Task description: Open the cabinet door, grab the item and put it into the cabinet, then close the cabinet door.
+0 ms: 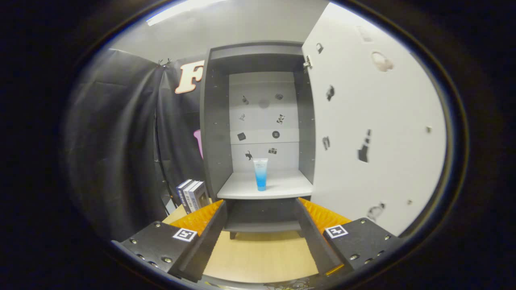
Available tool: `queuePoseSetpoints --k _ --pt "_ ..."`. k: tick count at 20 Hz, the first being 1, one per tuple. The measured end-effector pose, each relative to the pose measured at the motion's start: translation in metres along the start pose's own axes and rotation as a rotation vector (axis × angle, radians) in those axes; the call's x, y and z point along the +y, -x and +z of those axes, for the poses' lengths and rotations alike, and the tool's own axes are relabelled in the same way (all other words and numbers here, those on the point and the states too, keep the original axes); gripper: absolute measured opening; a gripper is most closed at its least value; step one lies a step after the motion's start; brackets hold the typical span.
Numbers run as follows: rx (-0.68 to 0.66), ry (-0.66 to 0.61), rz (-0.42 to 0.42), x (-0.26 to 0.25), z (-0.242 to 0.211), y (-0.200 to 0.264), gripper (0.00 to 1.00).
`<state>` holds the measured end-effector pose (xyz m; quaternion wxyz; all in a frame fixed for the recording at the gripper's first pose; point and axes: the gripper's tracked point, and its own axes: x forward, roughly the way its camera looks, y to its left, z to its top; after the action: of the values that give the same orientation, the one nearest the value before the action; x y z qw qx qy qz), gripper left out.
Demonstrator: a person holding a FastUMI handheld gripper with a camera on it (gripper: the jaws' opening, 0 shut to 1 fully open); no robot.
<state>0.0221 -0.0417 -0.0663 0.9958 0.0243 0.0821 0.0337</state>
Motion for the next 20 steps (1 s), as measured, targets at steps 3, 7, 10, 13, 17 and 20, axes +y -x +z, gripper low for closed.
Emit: queuePoseSetpoints --k 3,7,10,13,17,20 --pt "-0.012 0.005 -0.069 -0.037 0.004 0.056 1.0" --pt "-0.02 -0.016 -0.219 -0.106 0.002 0.109 1.0" --pt "-0.03 -0.049 -0.315 -0.156 0.003 0.133 1.0" --pt "-0.028 -0.071 -0.379 -0.2 0.004 0.14 1.0" --pt "-0.049 -0.084 -0.421 -0.245 0.011 0.13 1.0" --pt "-0.032 -0.083 -0.421 -0.262 0.006 0.106 1.0"
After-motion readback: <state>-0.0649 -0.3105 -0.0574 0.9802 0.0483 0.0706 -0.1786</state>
